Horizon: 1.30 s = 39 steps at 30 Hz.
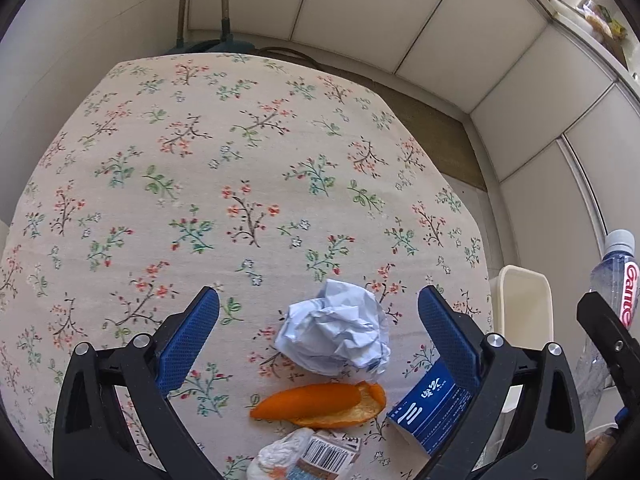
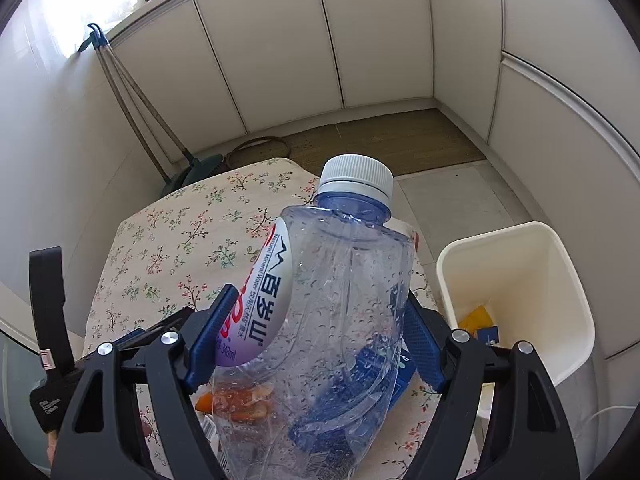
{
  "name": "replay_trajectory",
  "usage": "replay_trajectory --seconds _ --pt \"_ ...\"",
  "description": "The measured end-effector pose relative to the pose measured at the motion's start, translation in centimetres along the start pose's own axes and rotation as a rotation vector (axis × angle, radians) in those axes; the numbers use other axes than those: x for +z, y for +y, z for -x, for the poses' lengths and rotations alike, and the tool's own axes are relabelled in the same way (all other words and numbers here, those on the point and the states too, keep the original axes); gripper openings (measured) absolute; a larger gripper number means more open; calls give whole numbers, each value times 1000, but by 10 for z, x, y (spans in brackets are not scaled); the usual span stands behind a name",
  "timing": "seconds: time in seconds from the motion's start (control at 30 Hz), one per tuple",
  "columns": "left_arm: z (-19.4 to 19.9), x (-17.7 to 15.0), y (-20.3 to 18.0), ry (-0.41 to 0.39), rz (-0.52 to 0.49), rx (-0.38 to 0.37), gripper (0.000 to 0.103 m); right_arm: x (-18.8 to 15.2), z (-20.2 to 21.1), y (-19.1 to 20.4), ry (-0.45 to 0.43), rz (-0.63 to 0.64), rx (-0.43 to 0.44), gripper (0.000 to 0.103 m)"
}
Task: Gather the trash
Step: 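Grasp the crumpled white paper with the left tool while the right tool holds the bottle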
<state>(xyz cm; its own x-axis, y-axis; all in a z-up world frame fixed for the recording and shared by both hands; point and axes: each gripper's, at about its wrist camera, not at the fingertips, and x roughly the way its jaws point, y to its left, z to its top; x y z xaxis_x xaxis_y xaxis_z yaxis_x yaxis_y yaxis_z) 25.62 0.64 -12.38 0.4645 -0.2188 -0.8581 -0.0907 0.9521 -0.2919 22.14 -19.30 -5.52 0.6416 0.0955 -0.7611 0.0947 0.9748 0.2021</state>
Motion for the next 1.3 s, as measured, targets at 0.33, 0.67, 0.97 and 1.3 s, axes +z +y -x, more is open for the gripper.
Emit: replay_trajectory --seconds 0.33,0.67,0.97,1.3 --pt "-43 -9 -18 108 -69 106 70 1 -8 -25 32 -23 -17 76" --pt "-31 -8 -13 90 -52 70 56 3 -12 -23 49 0 -8 76" --pt "7 1 -8 -17 -17 41 56 1 -4 -18 27 20 3 76" --pt "61 0 -28 -170 0 -2 56 -1 28 -27 -57 26 1 76"
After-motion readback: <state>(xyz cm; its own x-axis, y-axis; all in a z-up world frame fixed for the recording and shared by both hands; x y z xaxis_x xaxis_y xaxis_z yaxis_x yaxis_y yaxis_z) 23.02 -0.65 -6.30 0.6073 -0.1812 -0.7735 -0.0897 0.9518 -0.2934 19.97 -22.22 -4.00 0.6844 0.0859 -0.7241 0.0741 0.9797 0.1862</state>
